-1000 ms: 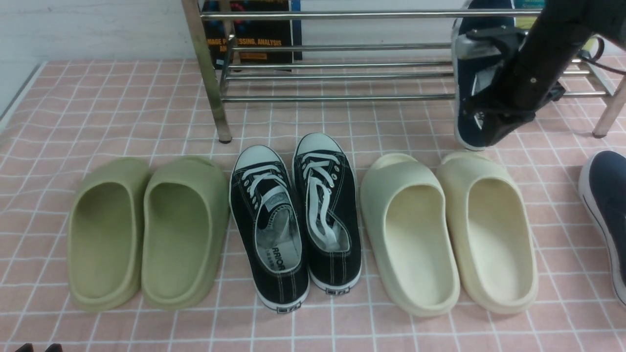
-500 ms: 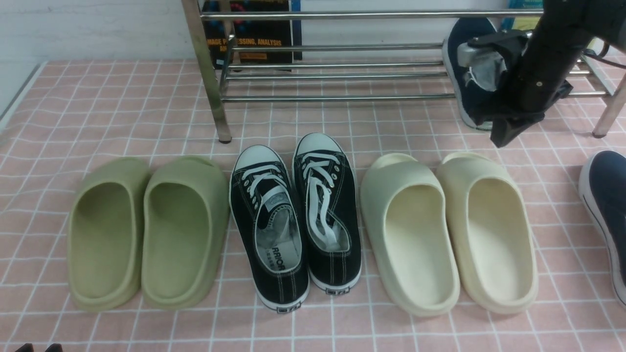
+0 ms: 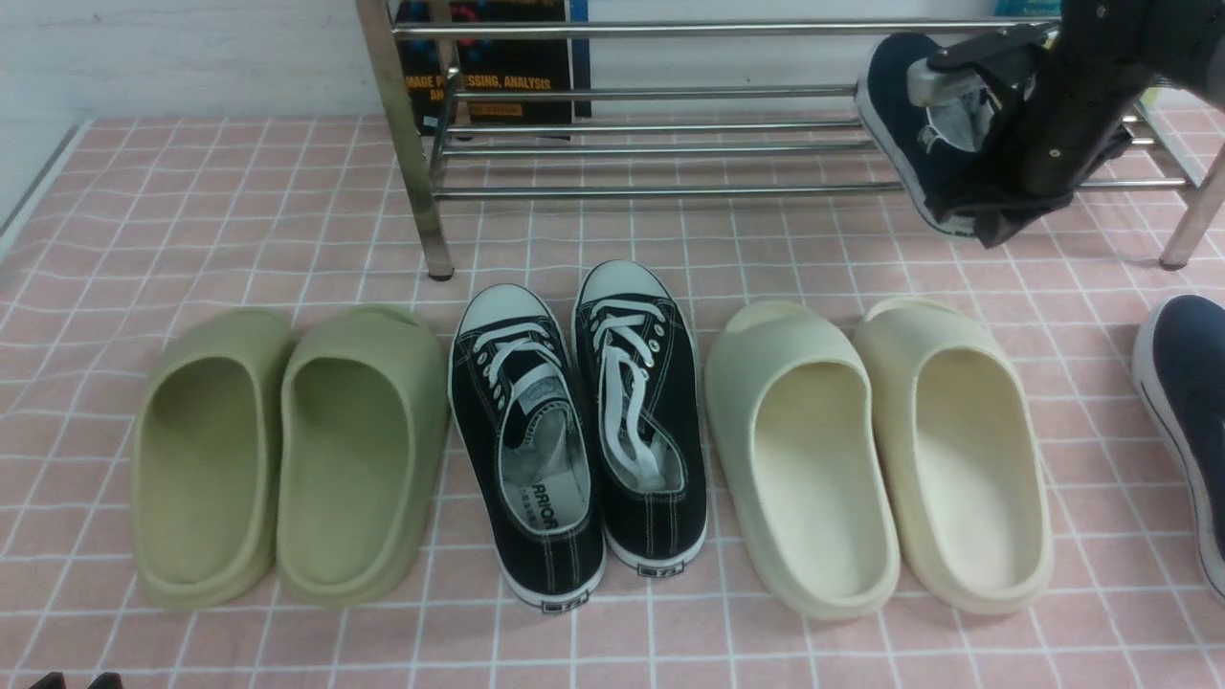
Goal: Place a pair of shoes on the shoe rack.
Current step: Use the right arm to put a shoe into the shoe rack, then use the right arm to grab the shoe closest to it
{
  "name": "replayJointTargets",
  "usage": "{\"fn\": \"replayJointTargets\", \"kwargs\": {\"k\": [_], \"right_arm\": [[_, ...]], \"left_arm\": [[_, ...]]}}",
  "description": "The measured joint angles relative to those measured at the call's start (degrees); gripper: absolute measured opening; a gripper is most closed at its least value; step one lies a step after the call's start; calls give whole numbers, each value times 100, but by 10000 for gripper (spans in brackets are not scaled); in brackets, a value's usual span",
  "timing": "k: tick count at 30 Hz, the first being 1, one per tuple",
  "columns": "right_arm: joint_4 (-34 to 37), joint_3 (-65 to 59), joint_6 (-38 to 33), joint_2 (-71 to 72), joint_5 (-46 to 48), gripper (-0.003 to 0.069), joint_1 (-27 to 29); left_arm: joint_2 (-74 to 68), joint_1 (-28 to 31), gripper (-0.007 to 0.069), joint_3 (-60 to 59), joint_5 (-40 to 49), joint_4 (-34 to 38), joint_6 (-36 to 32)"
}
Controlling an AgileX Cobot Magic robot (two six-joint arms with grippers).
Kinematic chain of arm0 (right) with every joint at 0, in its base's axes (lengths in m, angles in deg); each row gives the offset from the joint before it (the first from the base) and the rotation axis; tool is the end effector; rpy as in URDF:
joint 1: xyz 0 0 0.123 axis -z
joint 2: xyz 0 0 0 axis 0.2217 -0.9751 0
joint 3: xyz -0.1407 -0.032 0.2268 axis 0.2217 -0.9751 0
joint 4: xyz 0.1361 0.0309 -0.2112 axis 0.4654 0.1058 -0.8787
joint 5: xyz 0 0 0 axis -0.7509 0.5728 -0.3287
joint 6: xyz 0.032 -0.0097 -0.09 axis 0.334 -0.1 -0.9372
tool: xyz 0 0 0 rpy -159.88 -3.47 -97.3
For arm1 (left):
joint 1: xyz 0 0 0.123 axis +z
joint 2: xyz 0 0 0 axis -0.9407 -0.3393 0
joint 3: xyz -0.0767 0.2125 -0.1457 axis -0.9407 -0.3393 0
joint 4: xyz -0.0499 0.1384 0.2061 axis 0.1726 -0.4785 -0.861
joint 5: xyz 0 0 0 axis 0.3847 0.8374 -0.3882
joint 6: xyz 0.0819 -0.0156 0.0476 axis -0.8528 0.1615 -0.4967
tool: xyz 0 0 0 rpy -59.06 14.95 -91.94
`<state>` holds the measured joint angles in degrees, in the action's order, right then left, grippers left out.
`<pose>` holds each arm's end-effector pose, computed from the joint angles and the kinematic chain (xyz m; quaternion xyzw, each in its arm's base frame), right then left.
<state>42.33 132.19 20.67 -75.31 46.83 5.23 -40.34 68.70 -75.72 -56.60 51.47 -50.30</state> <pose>0.4712 0.0609 0.2339 -0.1422 0.9675 -0.0122 0.2089 0.0749 -0.0031 0.1714 0.0316 0.8041 0.0012 0.5937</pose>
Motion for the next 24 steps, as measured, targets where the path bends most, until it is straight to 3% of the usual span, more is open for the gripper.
{"fn": "replayJointTargets", "kwargs": {"k": [8,14,17,23,24], "right_arm": [[19,0,171,324,737,8,0],[63,-93,447,1522,947,65,139],[63,-635,552,2078,940,123,338],[120,-3579,879,3146,394,359,1162],[120,-3674,879,3168,342,366,1183]], "left_arm": [[0,0,240,0,0,0,0],[0,0,240,0,0,0,0],[0,0,240,0,0,0,0],[0,0,240,0,0,0,0],[0,0,240,0,0,0,0]]}}
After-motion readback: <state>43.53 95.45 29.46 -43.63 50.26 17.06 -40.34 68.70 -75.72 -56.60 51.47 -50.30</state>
